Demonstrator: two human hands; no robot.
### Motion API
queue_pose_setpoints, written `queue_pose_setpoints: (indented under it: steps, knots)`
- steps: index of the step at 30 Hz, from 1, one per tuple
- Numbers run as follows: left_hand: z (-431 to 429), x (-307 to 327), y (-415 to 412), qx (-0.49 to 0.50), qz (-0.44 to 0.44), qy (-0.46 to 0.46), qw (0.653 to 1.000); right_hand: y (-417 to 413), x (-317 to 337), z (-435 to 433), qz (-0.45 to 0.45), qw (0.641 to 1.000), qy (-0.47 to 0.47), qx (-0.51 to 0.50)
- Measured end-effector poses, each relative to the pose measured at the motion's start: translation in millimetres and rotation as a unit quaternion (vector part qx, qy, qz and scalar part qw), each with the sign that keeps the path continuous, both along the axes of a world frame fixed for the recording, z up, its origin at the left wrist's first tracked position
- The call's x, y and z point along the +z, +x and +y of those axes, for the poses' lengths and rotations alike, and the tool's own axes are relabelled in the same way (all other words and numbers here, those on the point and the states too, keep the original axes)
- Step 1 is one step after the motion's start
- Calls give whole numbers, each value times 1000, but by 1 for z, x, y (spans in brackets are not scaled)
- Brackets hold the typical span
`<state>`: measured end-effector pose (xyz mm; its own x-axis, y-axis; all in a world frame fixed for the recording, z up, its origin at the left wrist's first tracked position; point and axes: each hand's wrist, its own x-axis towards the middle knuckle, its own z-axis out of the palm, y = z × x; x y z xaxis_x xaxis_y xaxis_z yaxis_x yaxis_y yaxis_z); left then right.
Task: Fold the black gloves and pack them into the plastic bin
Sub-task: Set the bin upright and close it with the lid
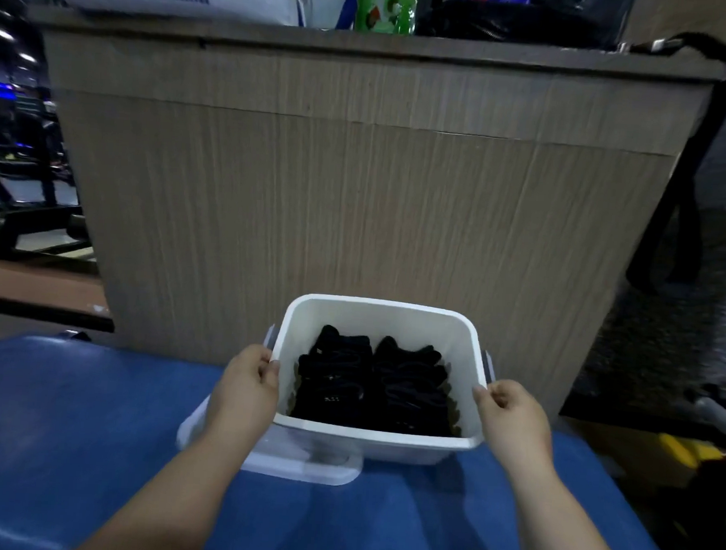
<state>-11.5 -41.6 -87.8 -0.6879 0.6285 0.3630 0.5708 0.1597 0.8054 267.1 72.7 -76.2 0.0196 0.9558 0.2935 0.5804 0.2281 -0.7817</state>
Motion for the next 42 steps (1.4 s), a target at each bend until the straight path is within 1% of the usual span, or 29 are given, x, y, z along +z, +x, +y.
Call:
queue_pose_setpoints:
  steps: [3,6,10,14,17,19,29,33,35,39,40,42]
  knots:
    - [13,3,24,-22,10,-7,1000,26,3,7,-13,999,10,-31]
    - [24,6,42,-30,30,-20,999,49,5,13,-33,998,2,-51]
    - [39,7,60,-60,35,-40,997,73,8,15,-58,996,-7,-70]
    - [49,8,79,-68,54,-85,993,92,13,17,-74,993,-15,-93]
    - [55,5,91,-74,53,-113,989,103,10,21,-83,992,-30,-95]
    - [59,4,96,-73,44,-112,990,107,6,23,-82,992,-36,-94]
    - [73,7,93,-85,24,-117,989,104,4,33,-45,992,-64,-102]
    - [76,6,90,-97,16,-125,987,101,3,35,-8,991,-72,-109]
    - [76,6,89,-100,12,-122,987,99,2,35,37,989,-75,-118]
    - [74,4,89,-110,-1,-92,990,93,-1,29,127,979,-47,-151]
    - [73,3,88,-112,-3,-81,990,90,-1,26,133,977,-33,-163]
    - [71,2,86,-114,-3,-58,992,82,0,19,113,975,-1,-189]
